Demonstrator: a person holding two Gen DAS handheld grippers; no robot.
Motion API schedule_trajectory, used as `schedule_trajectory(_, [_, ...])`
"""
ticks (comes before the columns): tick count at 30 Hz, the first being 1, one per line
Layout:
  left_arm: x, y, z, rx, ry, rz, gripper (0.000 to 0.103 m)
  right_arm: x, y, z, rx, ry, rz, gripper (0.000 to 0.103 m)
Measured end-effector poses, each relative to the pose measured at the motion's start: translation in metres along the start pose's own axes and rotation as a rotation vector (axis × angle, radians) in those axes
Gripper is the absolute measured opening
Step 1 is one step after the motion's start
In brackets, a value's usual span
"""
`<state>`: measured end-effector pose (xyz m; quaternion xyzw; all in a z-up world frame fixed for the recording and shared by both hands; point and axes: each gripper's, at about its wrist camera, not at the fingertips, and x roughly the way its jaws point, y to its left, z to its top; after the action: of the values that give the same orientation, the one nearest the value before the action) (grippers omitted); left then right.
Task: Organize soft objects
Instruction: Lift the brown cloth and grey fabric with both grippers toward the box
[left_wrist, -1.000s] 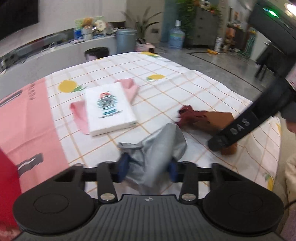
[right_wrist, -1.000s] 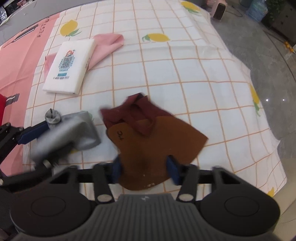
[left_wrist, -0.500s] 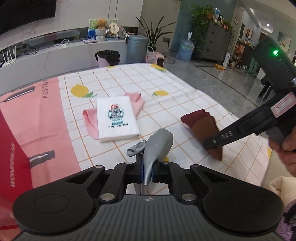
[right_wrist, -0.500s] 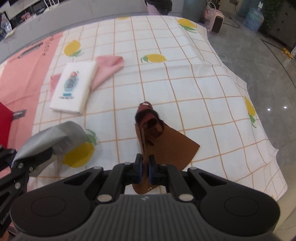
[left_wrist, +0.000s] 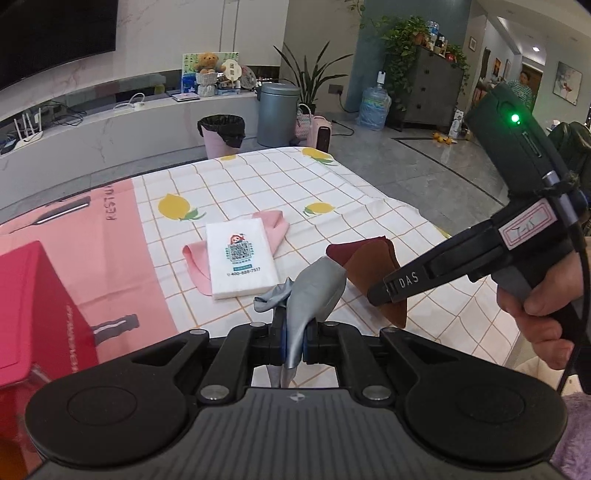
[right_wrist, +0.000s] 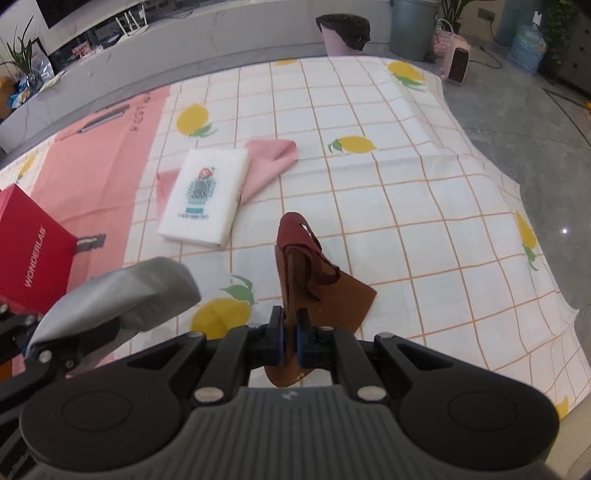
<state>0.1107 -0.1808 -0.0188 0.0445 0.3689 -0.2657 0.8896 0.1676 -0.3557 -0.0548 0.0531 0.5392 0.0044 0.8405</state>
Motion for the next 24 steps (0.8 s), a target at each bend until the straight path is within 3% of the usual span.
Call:
schedule_trajectory(7, [-0.026,0.012,-0.013,-0.075,0.036,0.032,0.008,-0.017,0.017,-0.014,-0.001,-0.025,0.033,0.004])
schedule_trajectory(11, [-0.042,0.03,-0.031,-0.142,0.089,0.085,0.008,-0.024,0.039,-0.031,0.018,-0.022,0.132,0.004])
schedule_trajectory(16, [-0.071,0.051,-0.051,-0.179,0.089,0.163,0.008,-0.027,0.084,-0.05,-0.075,0.033,0.178,0.004])
schedule_trajectory(24, [-0.119,0.08,-0.059,-0.228,0.119,0.186,0.008,-0.043,0.143,-0.07,-0.177,0.055,0.221,0.004])
